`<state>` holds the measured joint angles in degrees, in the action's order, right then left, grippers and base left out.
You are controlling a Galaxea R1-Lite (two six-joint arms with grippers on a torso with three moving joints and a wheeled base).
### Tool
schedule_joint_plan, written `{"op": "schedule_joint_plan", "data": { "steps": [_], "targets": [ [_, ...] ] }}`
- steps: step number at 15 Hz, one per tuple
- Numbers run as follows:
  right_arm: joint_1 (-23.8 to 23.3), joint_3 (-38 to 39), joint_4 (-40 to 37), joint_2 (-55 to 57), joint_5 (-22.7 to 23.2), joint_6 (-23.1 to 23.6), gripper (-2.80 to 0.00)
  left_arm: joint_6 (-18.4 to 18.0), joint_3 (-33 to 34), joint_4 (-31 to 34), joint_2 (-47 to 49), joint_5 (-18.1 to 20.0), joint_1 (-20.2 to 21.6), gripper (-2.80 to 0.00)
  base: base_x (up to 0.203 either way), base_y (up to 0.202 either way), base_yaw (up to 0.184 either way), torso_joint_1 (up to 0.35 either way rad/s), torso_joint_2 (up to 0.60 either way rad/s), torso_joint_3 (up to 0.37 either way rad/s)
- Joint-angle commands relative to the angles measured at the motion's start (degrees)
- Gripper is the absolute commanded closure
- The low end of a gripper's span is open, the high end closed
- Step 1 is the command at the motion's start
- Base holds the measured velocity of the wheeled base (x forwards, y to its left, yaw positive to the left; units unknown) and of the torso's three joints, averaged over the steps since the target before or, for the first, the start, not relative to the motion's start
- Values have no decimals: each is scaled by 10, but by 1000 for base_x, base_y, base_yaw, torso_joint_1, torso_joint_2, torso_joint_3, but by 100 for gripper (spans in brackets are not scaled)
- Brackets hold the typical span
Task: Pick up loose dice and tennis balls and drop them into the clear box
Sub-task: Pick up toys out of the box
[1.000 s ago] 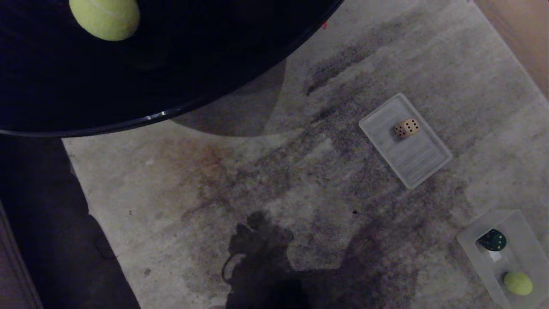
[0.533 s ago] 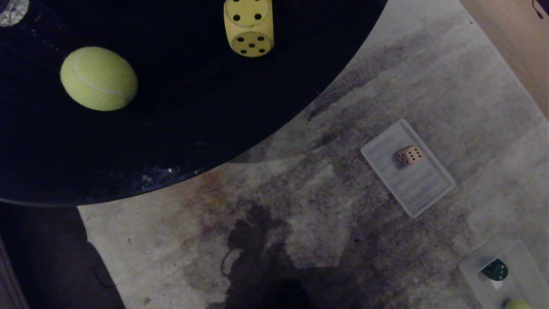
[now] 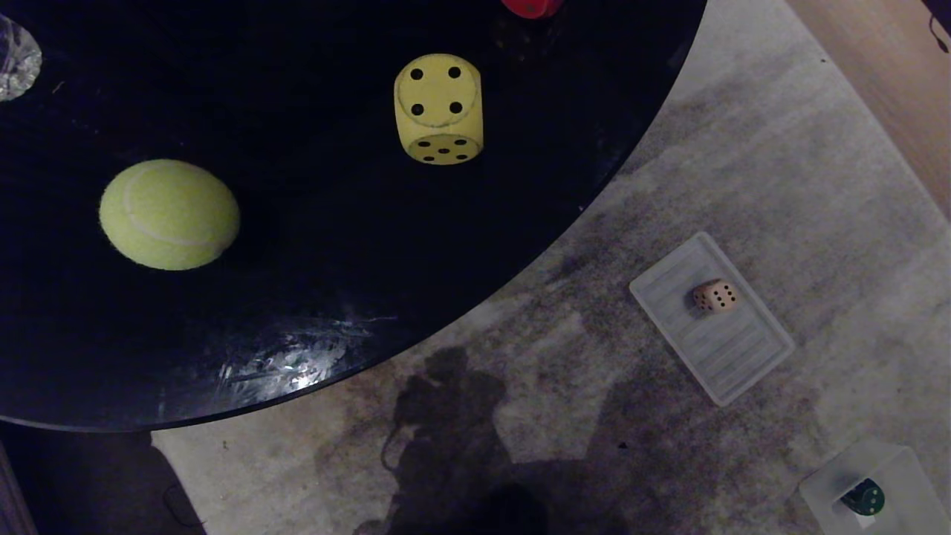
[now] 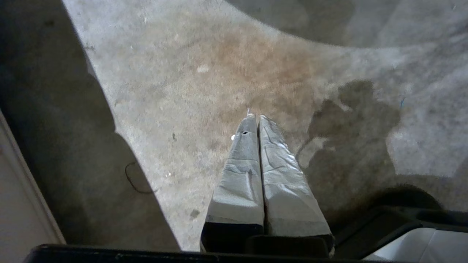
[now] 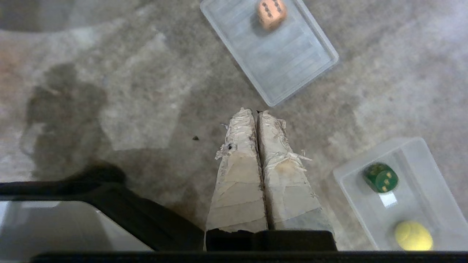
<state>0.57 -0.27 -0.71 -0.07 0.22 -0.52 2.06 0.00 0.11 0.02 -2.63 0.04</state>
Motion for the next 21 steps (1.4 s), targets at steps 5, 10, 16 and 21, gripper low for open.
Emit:
{"op": "schedule_joint_plan", "data": {
  "steps": [5,10,16,21],
  "targets": [
    [0,0,-1,1,0,1,0,-2,1,0,1,1,1,0,0,0,0,-1,1,-55],
    [0,0,0,1,0,-1,0,0,1,0,1,0,1,0,0,0,0,2,4,-191],
    [0,0,-3,1,-3,0,0,0,1,-1,1,0,1,0,0,0,0,3,2,-166],
    [-4,-105,-65,82,-29,-3,0,0,1,-1,1,-1,1,0,0,0,0,1,2,-16]
  ]
}}
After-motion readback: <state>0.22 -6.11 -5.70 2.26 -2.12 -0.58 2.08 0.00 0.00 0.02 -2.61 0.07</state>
